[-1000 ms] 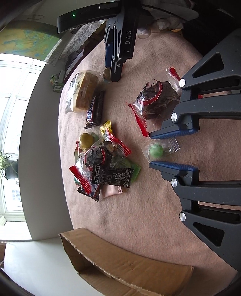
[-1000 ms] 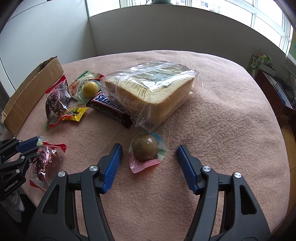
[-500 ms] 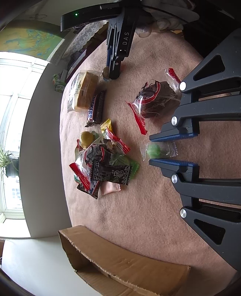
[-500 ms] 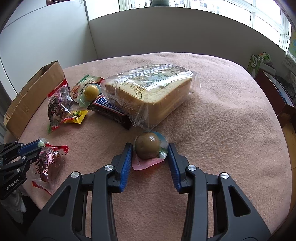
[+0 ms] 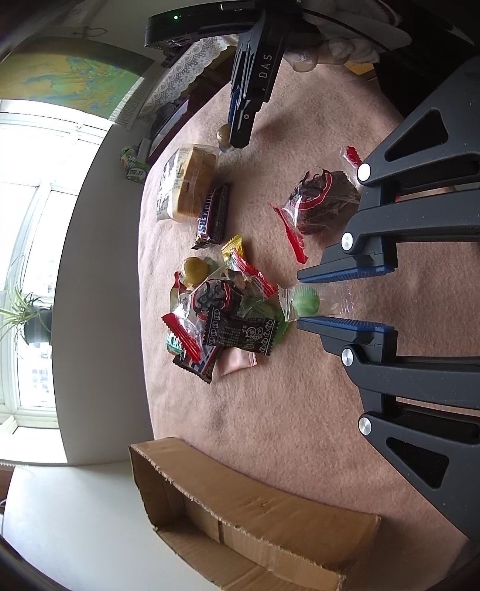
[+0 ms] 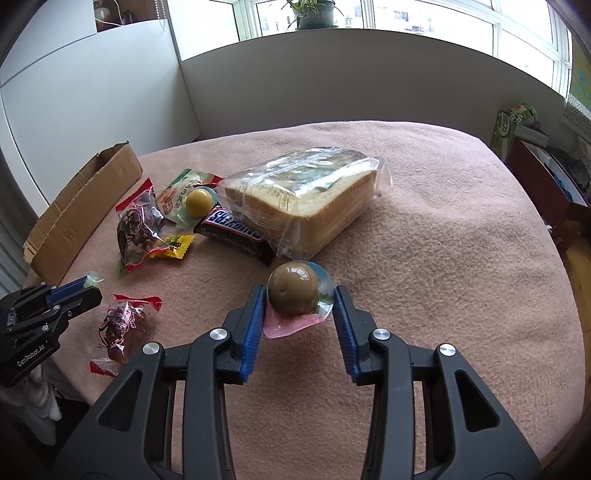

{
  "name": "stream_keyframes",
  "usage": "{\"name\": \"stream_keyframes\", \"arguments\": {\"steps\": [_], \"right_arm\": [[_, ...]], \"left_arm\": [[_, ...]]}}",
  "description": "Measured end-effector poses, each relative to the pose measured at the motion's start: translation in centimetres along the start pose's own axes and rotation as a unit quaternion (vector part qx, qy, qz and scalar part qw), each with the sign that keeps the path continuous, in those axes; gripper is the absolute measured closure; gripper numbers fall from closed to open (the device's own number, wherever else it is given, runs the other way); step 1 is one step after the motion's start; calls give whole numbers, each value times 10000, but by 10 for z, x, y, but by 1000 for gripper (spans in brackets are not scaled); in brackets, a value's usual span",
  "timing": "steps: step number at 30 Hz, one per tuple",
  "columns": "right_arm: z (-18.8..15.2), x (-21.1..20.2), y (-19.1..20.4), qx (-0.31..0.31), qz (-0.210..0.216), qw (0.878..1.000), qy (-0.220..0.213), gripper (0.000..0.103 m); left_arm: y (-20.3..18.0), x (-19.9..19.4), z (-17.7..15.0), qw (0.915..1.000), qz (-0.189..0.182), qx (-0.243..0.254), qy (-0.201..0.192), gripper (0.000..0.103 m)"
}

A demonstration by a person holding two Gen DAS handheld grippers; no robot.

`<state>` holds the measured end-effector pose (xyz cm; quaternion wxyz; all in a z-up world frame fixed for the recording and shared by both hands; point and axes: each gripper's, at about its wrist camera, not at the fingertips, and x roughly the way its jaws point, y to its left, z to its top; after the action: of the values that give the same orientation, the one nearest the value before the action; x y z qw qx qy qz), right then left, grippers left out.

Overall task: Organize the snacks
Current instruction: 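Drop the egg candy into the box while left tool drops green packet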

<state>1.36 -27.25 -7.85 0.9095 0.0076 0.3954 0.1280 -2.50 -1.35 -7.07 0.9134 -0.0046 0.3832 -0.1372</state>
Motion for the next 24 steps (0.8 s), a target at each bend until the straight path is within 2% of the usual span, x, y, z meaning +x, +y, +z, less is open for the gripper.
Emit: {"name": "stream_keyframes", "arguments": {"steps": [7,11,17,24], "right_arm": [[9,-16,17,-89,51,9995,-288,65],[20,-26,37,-195,228,9985,-447,65],[39,-29,80,-499,543,9955,-597,65],[62,-23,143,-996,813,9890,-728,65]], "left_arm": [[6,-8,5,9998,8,-92,-147,86],[13,-19,11,9993,12,-196,-322,86],[36,-41,22,9964,149,-464,-691,86],[76,-70,28,9891,412,-858,-1128,86]]}}
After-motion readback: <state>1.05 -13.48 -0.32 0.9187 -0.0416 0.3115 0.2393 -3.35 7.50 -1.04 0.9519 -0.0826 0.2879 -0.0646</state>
